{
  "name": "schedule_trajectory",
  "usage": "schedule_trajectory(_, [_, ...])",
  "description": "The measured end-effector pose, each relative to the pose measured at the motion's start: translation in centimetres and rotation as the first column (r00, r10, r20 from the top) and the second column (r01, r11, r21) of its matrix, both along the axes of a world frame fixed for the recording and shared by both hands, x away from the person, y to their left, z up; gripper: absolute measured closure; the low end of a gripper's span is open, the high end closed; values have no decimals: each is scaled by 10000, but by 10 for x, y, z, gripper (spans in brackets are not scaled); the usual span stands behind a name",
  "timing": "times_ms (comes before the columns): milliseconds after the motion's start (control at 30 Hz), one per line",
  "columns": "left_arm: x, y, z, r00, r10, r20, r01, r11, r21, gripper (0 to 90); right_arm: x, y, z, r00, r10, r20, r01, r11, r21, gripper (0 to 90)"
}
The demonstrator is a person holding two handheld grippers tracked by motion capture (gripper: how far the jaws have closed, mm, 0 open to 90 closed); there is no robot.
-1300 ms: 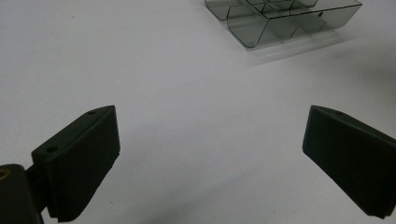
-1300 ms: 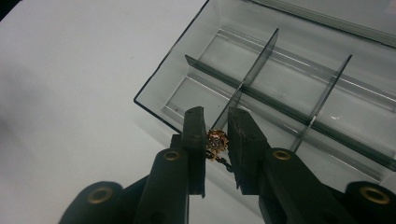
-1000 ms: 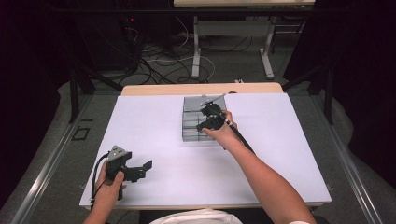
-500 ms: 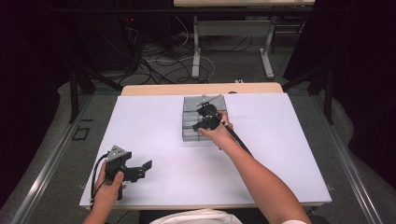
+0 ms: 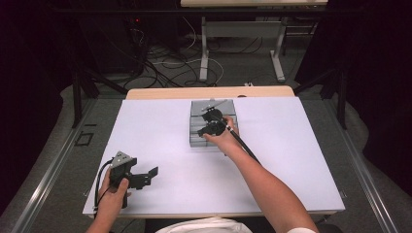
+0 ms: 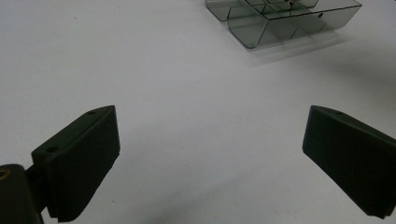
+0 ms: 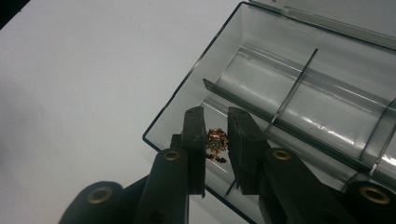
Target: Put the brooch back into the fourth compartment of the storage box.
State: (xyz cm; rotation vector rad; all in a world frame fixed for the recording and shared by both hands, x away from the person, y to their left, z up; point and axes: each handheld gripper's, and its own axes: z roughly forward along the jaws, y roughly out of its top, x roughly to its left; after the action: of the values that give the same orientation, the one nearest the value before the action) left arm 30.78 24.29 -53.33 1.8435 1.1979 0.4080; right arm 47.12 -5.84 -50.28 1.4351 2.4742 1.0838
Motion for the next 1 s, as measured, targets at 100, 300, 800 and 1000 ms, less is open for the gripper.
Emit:
schedule_trajectory(100, [0,0,0,10000,1,7,-1,10000,5,43,1,2,-3,10000,86,36,-85,10000,-42,778])
schedule_trajectory(300, [0,0,0,10000,-36,-62,36,10000,16,43,1,5,-6,9999,100,63,-100,9999,-30,778])
schedule_trajectory(800, [1,-1,0,10000,-32,-17,32,10000,-2,43,2,11,-12,9999,173,3,-173,9997,-182,774])
schedule_trajectory(1000, [1,-2,-1,10000,-38,-14,38,10000,-17,43,2,10,-12,9998,197,86,-196,9997,-174,742])
